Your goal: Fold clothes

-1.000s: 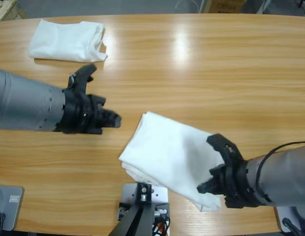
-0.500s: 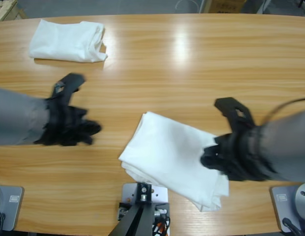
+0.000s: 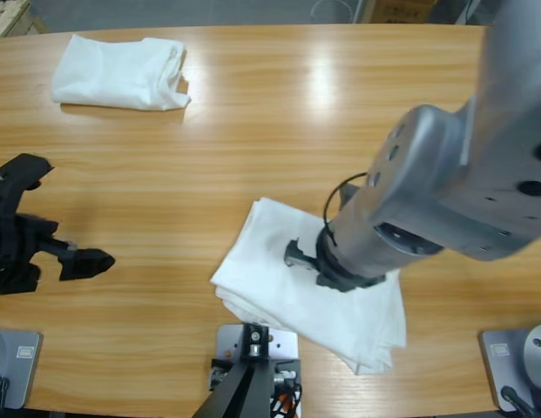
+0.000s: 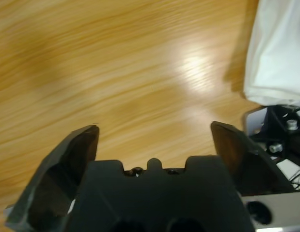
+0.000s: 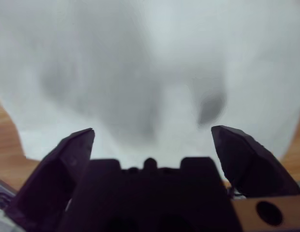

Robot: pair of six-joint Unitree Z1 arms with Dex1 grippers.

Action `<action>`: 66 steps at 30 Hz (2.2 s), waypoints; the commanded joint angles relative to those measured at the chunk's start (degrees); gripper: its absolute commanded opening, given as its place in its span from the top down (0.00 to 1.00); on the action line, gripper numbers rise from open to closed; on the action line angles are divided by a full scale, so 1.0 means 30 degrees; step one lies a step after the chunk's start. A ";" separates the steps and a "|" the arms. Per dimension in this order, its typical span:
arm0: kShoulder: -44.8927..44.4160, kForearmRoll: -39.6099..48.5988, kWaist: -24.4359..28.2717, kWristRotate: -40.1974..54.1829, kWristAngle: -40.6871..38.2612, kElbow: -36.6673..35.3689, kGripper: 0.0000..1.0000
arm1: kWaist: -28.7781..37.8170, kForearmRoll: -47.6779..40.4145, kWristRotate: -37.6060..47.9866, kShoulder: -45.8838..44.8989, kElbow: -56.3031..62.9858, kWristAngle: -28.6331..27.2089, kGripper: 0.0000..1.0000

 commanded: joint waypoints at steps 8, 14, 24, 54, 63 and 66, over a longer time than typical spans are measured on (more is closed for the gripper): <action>0.0007 0.0233 -0.0086 -0.0154 -0.0054 0.1236 0.00 | -0.0625 -0.1389 0.0951 0.3583 0.0939 0.0315 0.00; 0.0587 0.0075 -0.0086 -0.0184 -0.0065 0.1066 0.00 | -0.2078 -0.0422 -0.2881 0.3384 0.0997 -0.2321 0.00; 0.1020 0.0075 -0.0086 -0.0154 -0.0048 0.0920 0.00 | -0.3355 0.2314 -2.0383 0.6202 -0.1382 -0.4396 0.01; 0.1548 -0.0605 -0.0086 -0.0271 -0.0106 0.0803 0.00 | -0.6056 -0.1119 -4.5209 -0.5247 0.3487 -0.4302 0.40; 0.1618 -0.1038 -0.0086 -0.0066 -0.0106 0.0750 0.00 | -0.5728 -0.1992 -3.4334 -0.4339 0.2444 0.0913 0.18; 0.1624 -0.1038 -0.0086 -0.0037 -0.0095 0.0744 0.00 | -0.5588 -0.2666 -2.9846 -0.3026 0.2415 -0.0136 0.06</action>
